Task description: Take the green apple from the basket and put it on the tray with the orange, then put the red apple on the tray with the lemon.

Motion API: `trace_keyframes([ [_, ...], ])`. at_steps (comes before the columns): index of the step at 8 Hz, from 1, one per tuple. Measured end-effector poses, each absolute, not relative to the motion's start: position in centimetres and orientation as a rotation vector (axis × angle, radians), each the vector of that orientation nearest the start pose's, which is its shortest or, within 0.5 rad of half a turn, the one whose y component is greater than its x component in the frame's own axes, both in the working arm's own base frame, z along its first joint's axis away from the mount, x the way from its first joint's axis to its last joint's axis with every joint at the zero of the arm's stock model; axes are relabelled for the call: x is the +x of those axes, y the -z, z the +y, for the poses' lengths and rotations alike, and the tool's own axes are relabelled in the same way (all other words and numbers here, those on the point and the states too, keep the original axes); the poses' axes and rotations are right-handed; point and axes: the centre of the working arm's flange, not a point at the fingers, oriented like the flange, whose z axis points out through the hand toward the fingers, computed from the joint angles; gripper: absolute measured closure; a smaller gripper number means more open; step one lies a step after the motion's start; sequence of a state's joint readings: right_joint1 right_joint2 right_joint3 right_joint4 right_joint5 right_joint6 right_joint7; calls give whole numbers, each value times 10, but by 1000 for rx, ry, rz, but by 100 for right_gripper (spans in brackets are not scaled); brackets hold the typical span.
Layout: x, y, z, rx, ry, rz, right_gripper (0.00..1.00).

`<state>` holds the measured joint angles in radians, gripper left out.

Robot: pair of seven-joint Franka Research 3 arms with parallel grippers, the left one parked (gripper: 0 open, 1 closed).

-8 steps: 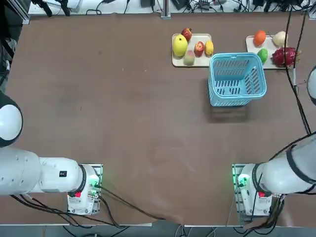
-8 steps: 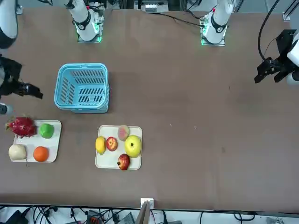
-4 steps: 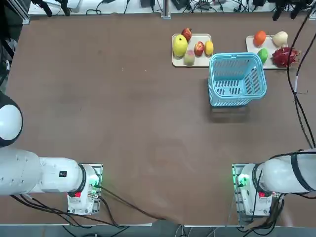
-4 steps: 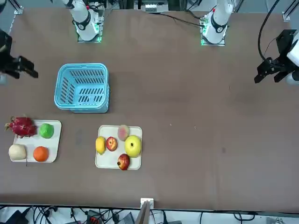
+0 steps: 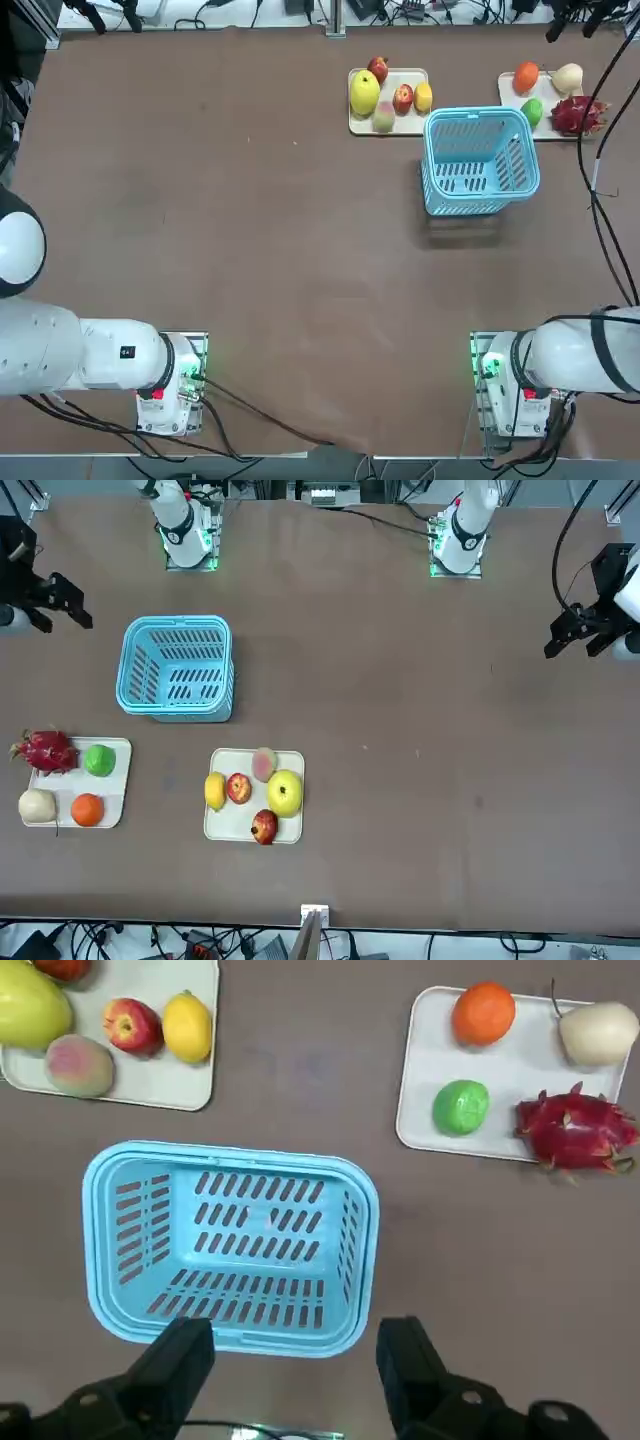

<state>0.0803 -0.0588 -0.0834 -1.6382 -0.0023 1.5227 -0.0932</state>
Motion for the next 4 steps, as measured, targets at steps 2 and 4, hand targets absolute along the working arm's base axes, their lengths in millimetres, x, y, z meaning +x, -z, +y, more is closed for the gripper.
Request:
trace_keyframes([
  [2, 531, -622, -4, -3127, -77, -137, 0],
  [4, 531, -622, -6, -3124, -75, -131, 0],
])
